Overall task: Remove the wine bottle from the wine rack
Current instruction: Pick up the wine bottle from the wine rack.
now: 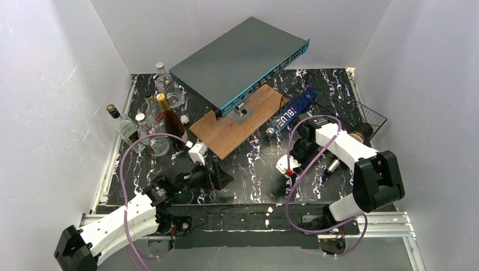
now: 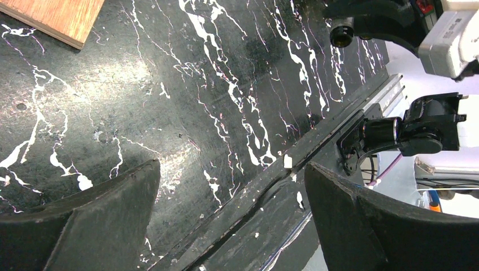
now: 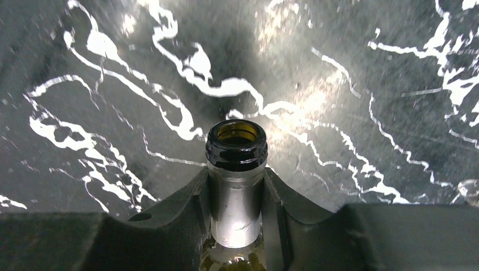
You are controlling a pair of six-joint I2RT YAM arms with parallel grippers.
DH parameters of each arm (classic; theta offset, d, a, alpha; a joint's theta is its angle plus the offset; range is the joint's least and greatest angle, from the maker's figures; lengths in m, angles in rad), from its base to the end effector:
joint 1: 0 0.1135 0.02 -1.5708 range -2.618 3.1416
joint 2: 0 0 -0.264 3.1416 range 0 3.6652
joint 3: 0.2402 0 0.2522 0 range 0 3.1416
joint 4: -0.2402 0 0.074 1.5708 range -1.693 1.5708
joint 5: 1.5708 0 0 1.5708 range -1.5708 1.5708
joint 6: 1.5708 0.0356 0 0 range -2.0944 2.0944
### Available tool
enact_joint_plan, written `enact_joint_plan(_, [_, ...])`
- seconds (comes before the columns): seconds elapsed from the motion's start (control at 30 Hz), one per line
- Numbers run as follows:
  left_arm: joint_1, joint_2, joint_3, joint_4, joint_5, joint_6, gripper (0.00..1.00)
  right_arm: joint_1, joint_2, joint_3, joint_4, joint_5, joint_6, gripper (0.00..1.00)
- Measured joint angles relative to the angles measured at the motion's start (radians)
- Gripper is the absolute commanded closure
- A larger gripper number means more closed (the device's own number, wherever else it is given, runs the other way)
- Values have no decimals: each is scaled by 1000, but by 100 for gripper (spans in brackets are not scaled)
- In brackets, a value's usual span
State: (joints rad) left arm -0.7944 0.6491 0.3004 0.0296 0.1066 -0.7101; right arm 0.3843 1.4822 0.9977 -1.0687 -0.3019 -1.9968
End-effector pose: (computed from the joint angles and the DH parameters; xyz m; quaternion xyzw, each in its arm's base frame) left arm 0.1124 -0.1199 0.2115 0.0653 0.8073 -0.4312 0.3976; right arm 0.2215 0.1010 0.2075 -0.9185 0.3657 0.0978 0.1145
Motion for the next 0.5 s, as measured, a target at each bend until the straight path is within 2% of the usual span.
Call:
enact_joint_plan(0.27, [0, -17, -12, 0, 1, 0, 2, 135, -8, 0, -6, -59, 163, 99])
enact_joint_plan(0.5, [0, -31, -16, 0, 0, 0, 2, 189, -17, 38, -4, -132, 277, 99])
